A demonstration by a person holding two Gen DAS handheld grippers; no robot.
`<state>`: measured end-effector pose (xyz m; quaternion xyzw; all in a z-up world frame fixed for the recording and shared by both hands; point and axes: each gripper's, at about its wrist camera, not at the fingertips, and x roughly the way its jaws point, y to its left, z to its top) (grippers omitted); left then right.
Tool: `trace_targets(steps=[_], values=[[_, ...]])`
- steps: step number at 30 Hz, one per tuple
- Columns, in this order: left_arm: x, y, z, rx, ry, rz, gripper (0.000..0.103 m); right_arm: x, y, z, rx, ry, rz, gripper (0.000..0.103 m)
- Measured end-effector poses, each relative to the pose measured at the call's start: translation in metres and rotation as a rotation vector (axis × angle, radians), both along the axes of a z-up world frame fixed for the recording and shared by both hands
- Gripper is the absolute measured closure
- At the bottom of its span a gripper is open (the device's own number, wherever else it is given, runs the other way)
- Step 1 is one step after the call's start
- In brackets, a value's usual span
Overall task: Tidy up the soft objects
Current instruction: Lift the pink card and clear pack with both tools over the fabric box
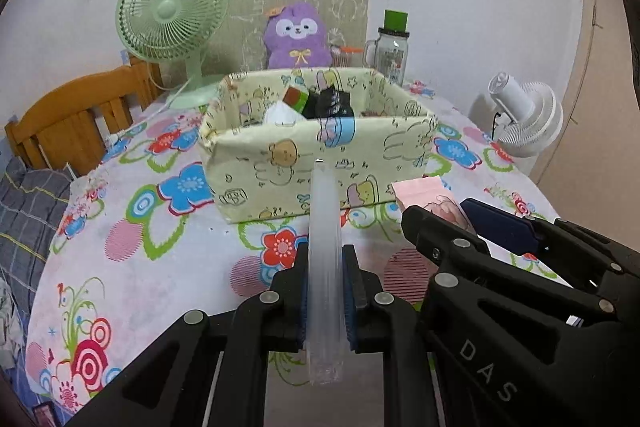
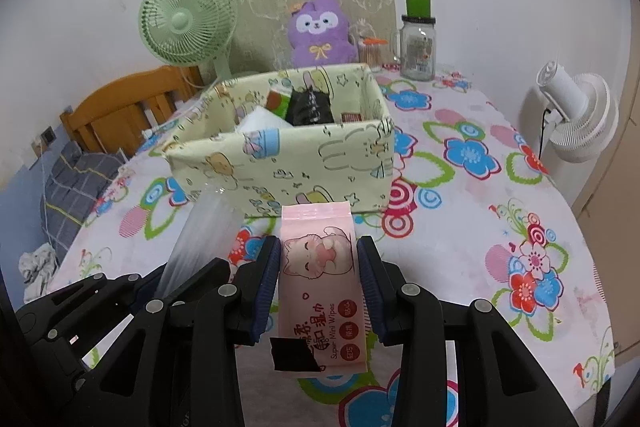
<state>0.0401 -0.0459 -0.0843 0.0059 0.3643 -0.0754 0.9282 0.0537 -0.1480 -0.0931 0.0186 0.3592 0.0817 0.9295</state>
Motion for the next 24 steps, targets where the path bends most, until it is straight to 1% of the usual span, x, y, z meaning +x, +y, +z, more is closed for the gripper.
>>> trace_targets(steps=[10,24], values=[[-0.010,0.004,0.023,0.003,-0.054,0.006,0.091,-0.012,0.003,0.024,0.009,-0.053,0.008,0.060],[-0.019,0.007,0.052,0.004,-0.108,0.001,0.091,-0.023,0.007,0.054,0.011,-0.111,0.014,0.060]])
